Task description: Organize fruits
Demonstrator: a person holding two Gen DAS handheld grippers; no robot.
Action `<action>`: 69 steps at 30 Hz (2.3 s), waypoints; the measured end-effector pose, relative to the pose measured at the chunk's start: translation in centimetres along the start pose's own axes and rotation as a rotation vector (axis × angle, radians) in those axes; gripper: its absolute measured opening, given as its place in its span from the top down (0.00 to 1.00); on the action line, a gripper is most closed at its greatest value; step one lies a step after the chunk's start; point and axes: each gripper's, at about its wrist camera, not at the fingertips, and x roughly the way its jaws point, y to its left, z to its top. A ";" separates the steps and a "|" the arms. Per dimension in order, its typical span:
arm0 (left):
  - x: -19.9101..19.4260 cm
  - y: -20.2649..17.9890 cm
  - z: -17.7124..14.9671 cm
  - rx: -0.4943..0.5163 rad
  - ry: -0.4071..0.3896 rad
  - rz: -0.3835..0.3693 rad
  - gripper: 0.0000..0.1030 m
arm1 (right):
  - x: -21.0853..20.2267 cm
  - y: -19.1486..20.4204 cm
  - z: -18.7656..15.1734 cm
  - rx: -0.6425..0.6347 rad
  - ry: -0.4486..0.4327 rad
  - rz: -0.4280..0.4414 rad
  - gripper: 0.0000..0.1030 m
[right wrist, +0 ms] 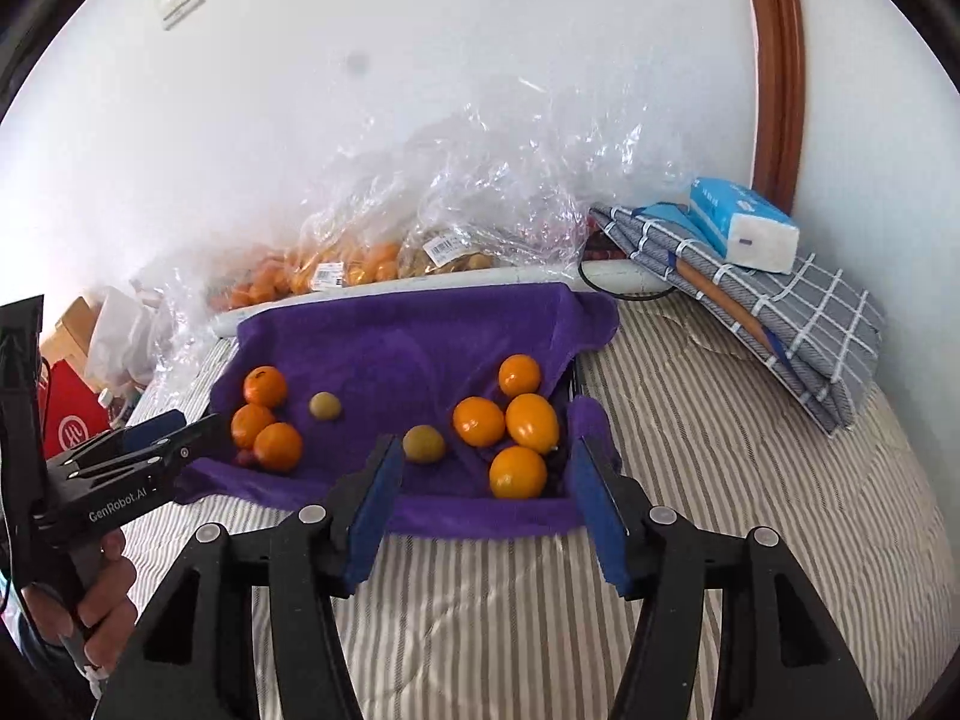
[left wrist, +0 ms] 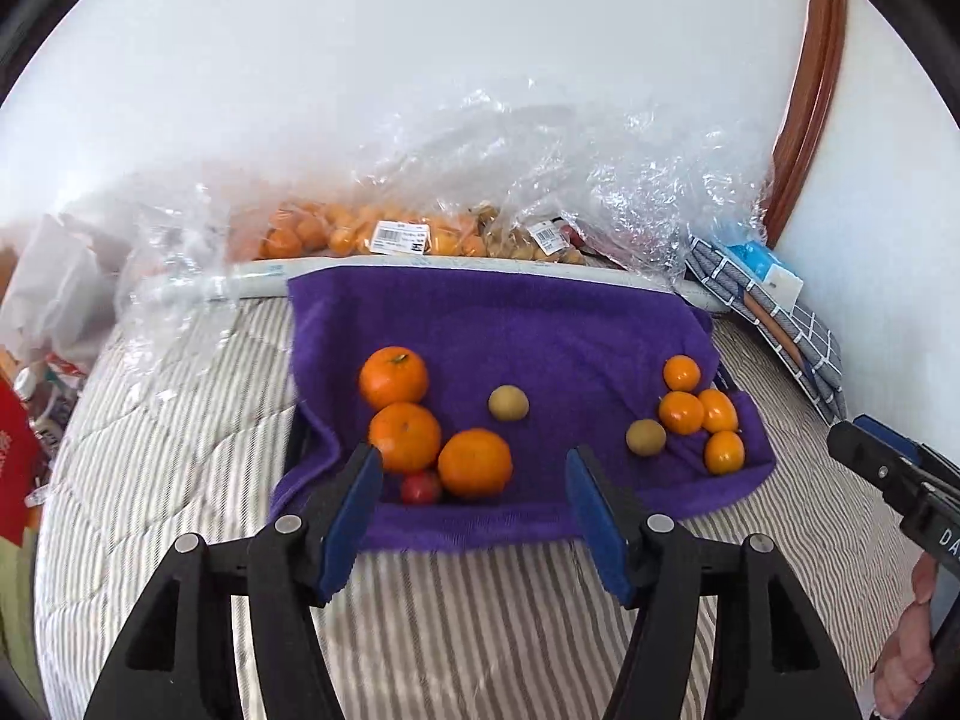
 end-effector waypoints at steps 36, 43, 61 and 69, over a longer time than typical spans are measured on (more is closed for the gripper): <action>-16.6 -0.5 -8.7 -0.003 -0.161 0.069 0.14 | -16.5 2.6 -9.1 0.002 -0.131 -0.124 0.02; -16.3 -0.4 -8.7 0.002 -0.155 0.076 0.14 | -16.5 2.7 -9.1 0.004 -0.133 -0.128 0.02; -16.5 -0.2 -8.4 0.005 -0.161 0.090 0.14 | -16.5 3.4 -9.1 -0.013 -0.137 -0.123 0.02; -16.5 -0.1 -8.5 0.005 -0.163 0.094 0.14 | -16.5 3.5 -9.1 -0.015 -0.136 -0.123 0.02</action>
